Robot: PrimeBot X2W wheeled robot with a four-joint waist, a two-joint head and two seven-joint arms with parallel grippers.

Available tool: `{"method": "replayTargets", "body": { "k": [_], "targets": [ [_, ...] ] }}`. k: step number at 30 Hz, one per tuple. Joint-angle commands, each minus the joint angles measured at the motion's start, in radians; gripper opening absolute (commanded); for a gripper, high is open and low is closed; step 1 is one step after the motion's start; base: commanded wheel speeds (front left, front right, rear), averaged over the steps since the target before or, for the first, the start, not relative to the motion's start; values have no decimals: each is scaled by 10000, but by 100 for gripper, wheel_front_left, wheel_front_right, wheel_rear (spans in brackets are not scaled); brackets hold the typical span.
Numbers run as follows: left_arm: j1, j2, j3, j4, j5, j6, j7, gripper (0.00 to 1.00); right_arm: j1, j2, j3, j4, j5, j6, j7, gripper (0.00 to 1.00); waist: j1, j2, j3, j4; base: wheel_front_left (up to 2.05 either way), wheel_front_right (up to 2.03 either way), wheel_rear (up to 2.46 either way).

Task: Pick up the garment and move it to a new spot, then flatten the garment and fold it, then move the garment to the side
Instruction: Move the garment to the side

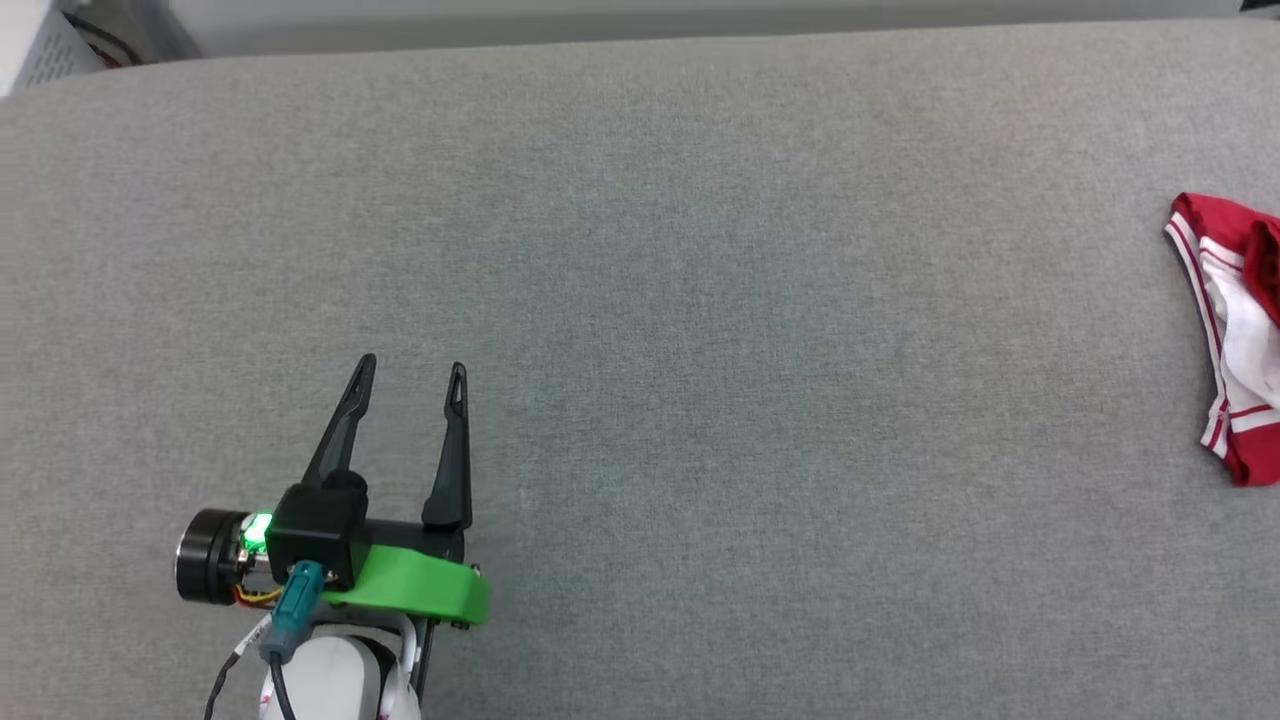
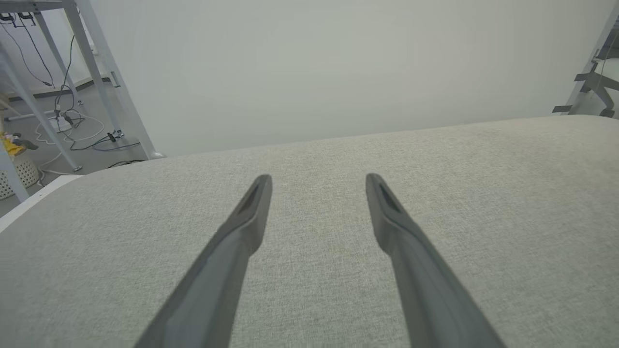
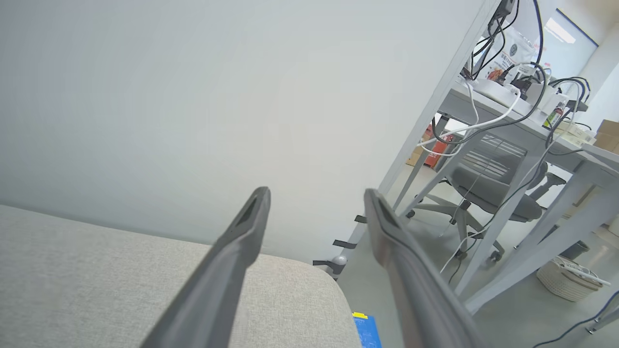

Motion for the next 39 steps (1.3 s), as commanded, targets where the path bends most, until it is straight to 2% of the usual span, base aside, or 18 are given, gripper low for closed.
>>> {"method": "replayTargets", "body": {
  "k": [1, 6, 12, 16, 22, 30, 39],
  "targets": [
    [144, -46, 45, 51, -83, 35, -57, 100, 271, 369, -73, -182, -259, -11, -180, 100, 1, 0, -532, 408, 0, 0, 0],
    [381, -108, 173, 169, -182, 19, -57, 100, 942, 1991, -437, -1270, -1012, -11, -450, 100, 1, 0, -953, 686, 0, 0, 0],
    [608, -176, 345, 264, -275, 3, -57, 100, 2220, 3829, -209, -2855, -1885, -11, -483, 100, 1, 0, -1297, 903, 0, 0, 0],
    [688, -218, 449, 326, -317, -5, -57, 100, 3180, 4720, 65, -3547, -2095, -11, -485, 100, 1, 0, -1469, 1034, 0, 0, 0],
    [793, -273, 625, 419, -390, -25, -57, 100, 4438, 5750, 350, -3865, -2152, -11, -487, 100, 1, 0, -1754, 1138, 0, 0, 0],
    [1084, -333, 663, 559, -431, -108, -57, 100, 5934, 6338, 135, -4000, -2089, -11, -487, 100, 1, 0, -2184, 1213, 0, 0, 0],
    [1362, -371, 595, 679, -471, -262, -57, 100, 6876, 6447, 60, -4276, -2078, -11, -488, 100, 1, 0, -2456, 1241, 0, 0, 0]
  ]
}}
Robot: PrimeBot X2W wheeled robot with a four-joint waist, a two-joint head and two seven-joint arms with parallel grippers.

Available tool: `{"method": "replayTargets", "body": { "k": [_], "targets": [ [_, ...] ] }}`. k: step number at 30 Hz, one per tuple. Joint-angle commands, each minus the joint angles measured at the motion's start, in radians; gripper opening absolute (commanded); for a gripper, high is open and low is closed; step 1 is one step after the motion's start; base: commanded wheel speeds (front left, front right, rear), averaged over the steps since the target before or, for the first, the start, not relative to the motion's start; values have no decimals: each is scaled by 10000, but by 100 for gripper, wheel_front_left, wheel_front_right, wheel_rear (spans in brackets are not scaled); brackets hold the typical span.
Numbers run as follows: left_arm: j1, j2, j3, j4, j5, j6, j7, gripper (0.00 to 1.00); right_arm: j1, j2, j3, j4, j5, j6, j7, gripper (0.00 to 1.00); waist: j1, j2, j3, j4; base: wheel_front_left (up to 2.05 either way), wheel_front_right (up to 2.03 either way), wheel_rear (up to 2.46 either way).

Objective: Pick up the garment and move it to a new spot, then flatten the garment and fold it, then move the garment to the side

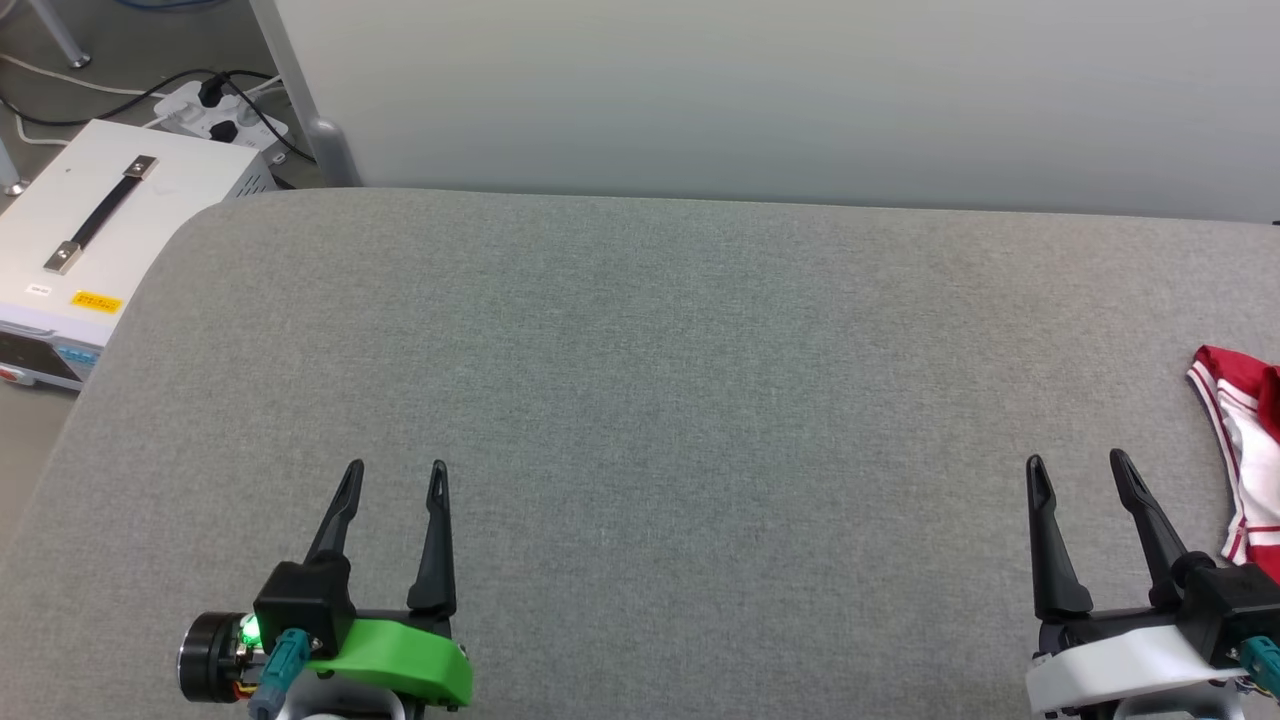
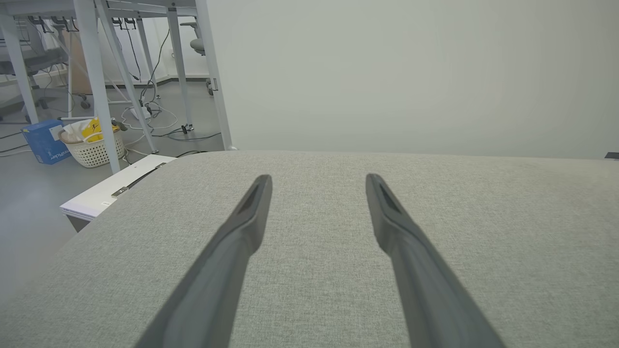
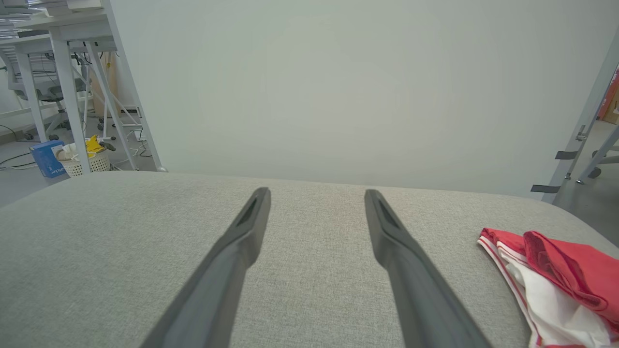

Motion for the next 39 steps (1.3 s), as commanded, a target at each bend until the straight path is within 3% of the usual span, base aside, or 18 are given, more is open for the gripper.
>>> {"method": "replayTargets", "body": {
  "k": [1, 17, 18, 39],
  "targets": [
    [164, -61, -22, 12, -48, -82, -57, 100, 152, 17, 29, -113, -8, -11, -47, 100, 1, 0, -32, 14, 0, 0, 0],
    [335, -88, -76, 197, -67, -193, -57, 100, 605, 23, 20, -87, 191, -11, -47, 100, 1, 0, -241, 51, 0, 0, 0],
    [167, -29, -59, 162, -56, -143, 9, 0, 437, 10, 24, -107, 121, 0, 5, 0, 1, 0, -242, 50, 0, 0, 0],
    [105, -34, -2, 25, 65, -63, 372, 0, 259, 10, 87, -32, -27, -2, 364, 0, 1, 0, -265, -56, 0, 0, 0]
  ]
}}
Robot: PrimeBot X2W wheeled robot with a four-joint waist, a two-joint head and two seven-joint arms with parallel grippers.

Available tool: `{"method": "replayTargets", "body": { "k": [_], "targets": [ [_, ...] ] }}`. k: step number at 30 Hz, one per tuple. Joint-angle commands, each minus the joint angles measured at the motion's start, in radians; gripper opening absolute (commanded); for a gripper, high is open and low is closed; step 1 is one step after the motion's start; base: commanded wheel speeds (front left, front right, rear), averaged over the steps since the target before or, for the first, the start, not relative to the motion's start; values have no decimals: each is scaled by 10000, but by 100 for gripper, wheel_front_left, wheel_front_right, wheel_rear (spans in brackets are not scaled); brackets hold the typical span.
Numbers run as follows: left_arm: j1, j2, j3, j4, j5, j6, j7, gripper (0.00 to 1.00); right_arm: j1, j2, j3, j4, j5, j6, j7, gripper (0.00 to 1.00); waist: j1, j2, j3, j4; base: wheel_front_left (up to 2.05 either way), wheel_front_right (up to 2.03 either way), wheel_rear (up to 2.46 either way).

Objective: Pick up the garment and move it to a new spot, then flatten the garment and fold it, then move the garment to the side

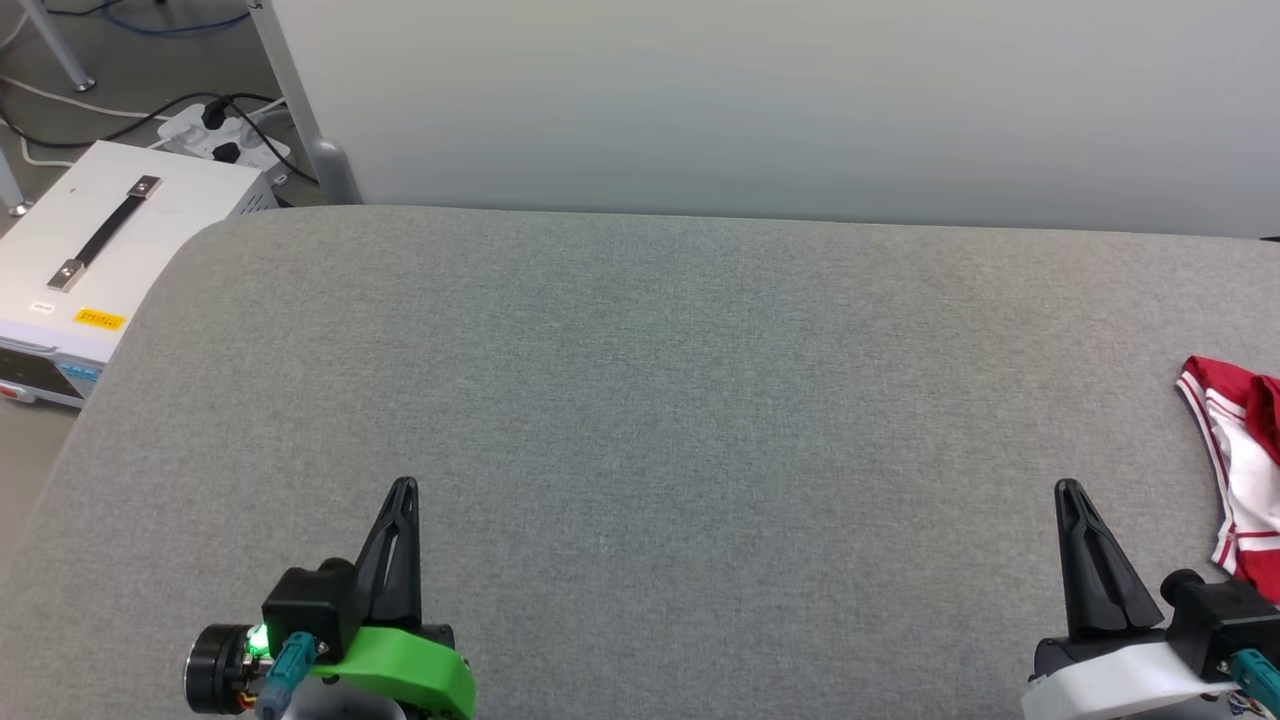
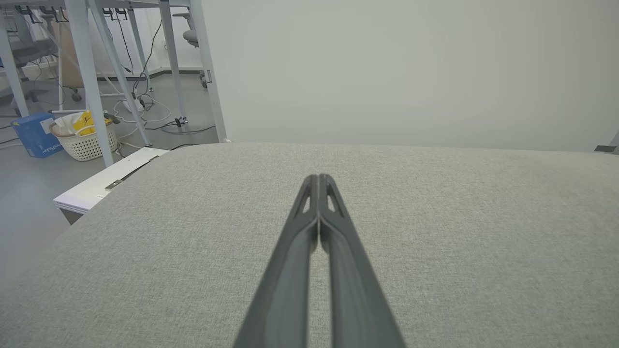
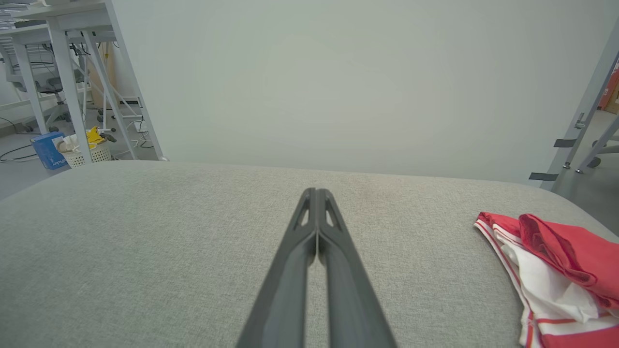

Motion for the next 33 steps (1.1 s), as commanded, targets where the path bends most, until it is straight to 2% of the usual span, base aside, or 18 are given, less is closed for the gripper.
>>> {"method": "replayTargets", "body": {
  "k": [1, 33],
  "targets": [
    [-53, -12, 12, -60, 96, 66, 68, 0, -138, 2, 19, 40, -77, -2, 52, 0, 1, 0, -2, -9, 0, 0, 0],
    [-156, -33, 105, -290, 318, 212, 713, 0, -462, 7, 138, 177, -350, -5, 702, 0, 1, 0, -42, -201, 0, 0, 0]
  ]
}}
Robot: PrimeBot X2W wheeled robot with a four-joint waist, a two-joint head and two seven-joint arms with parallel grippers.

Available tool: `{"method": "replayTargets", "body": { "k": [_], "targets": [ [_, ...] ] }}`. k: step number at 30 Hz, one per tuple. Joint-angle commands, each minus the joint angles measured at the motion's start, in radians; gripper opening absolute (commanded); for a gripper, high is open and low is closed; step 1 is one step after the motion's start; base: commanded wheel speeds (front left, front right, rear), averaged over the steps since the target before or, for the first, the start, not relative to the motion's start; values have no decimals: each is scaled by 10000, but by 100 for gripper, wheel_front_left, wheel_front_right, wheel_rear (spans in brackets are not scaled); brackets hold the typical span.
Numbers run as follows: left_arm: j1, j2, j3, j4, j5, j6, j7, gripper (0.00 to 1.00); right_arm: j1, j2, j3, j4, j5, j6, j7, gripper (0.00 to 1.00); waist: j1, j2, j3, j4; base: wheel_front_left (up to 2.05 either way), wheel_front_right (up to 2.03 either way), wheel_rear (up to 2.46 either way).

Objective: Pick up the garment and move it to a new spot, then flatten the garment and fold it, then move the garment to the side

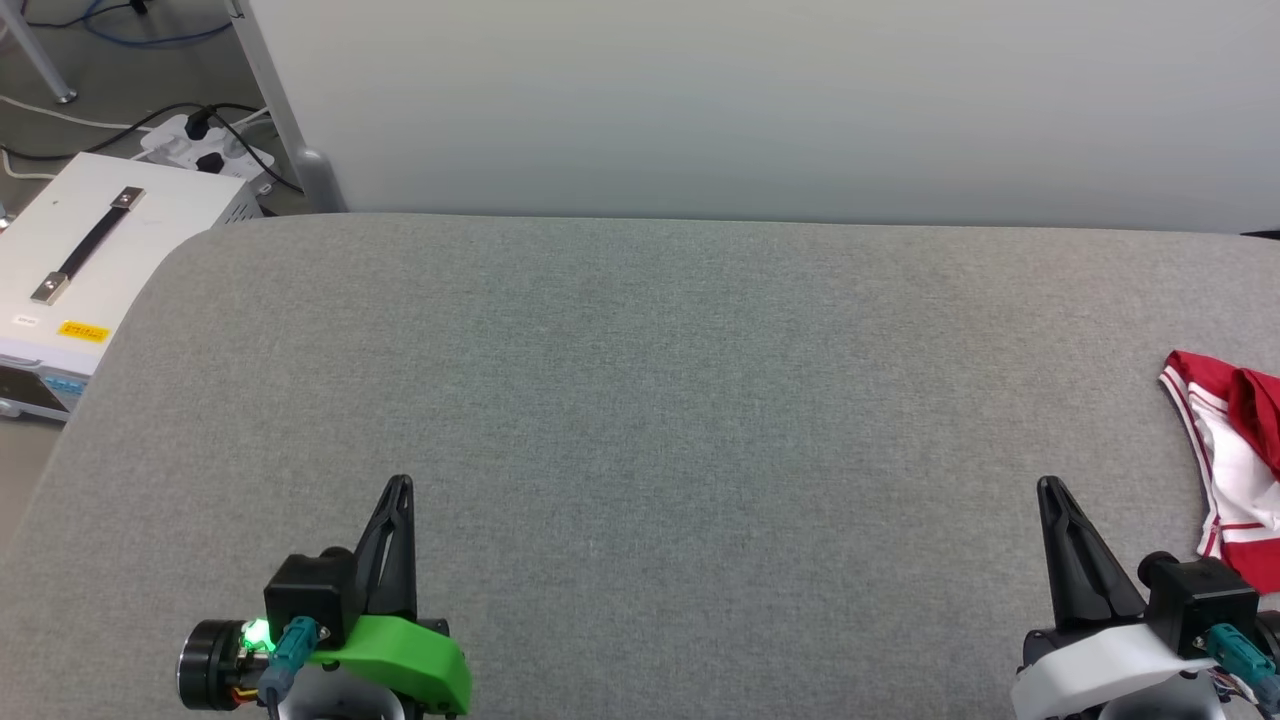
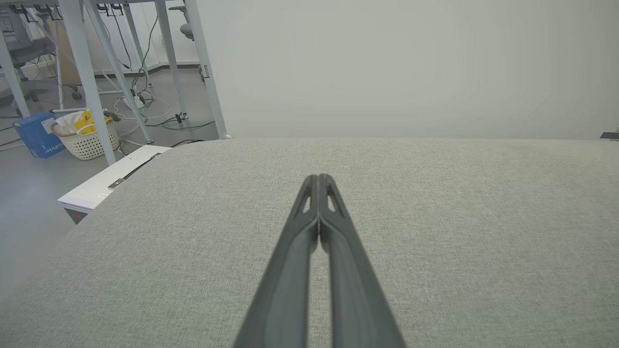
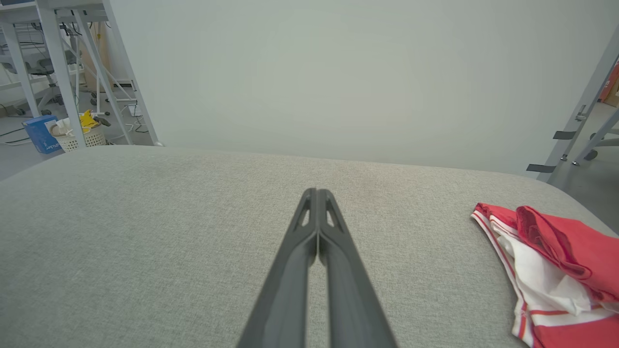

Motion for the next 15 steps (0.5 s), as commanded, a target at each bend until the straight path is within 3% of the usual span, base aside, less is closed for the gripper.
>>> {"method": "replayTargets", "body": {
  "k": [1, 15],
  "targets": [
    [-143, -31, 42, -36, 90, 57, 50, 0, -229, 7, 22, 48, -151, -5, 66, 0, 0, 0, -2, -8, 0, 0, 0],
    [-188, -40, 83, -136, 186, 121, 330, 0, -370, 8, 74, 108, -269, -6, 349, 0, 0, 0, -19, -92, 0, 0, 0]
  ]
}}
